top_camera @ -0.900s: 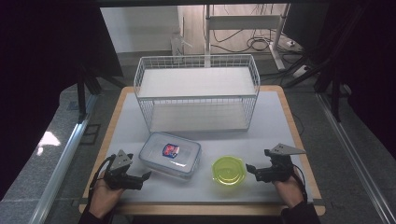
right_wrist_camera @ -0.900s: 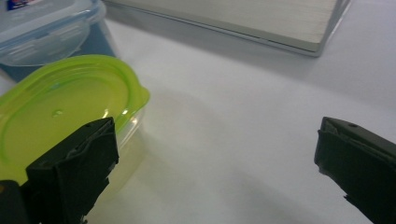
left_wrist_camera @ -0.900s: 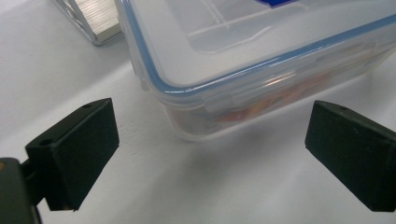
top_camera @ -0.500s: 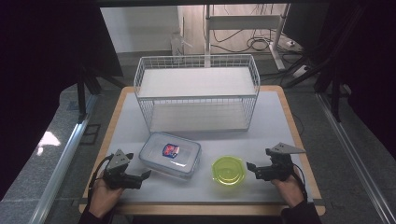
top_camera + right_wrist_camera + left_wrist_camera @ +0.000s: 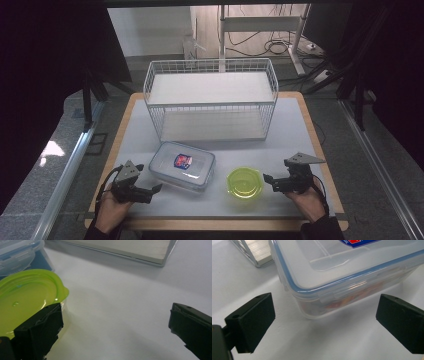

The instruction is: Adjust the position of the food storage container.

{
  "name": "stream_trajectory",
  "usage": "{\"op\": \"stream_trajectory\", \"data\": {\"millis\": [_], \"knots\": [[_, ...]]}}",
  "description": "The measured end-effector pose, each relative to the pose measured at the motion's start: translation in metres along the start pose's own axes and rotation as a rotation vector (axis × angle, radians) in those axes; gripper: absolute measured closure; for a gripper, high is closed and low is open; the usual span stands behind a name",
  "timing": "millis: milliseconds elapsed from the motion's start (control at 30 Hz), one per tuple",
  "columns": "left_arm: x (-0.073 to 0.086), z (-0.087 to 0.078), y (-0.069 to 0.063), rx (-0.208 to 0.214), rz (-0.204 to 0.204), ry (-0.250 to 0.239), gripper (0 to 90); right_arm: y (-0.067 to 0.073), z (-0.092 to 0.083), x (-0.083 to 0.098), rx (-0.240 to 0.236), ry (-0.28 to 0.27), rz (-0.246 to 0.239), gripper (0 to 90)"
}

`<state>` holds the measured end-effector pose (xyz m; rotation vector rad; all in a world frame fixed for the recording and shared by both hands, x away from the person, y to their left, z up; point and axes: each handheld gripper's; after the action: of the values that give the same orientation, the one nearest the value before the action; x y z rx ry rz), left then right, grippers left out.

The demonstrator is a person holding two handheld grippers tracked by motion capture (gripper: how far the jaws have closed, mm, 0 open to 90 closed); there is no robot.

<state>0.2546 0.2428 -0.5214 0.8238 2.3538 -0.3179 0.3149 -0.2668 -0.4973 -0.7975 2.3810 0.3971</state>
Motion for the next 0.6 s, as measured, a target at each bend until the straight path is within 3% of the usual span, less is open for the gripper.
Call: {"op": "stream_trajectory", "data": {"millis": [100,200,367,600], "knots": [[0.0,0.0,0.0,-0.002,0.0,0.002,2.2,0.003,-0.003,-0.003,0.0,-0.002,-0.004,1.0],[0.001,-0.002,0.0,-0.005,-0.004,-0.01,2.2,0.005,-0.007,-0.006,-0.002,0.001,-0.006,10.5],[0.001,-0.002,0.0,-0.006,-0.006,-0.011,2.2,0.012,-0.014,-0.012,-0.027,0.024,-0.028,33.4],[0.002,-0.002,0.0,-0.007,-0.008,-0.01,2.1,0.03,-0.021,-0.022,-0.062,0.035,-0.104,66.6]]}}
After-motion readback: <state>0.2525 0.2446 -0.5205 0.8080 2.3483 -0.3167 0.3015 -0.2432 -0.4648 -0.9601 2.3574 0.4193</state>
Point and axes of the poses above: each handheld gripper's, and its own axes: z roughly forward along the jaws, x roughly out of its underside, y roughly to its left, and after that the axes turned 15 degrees about y, right-handed
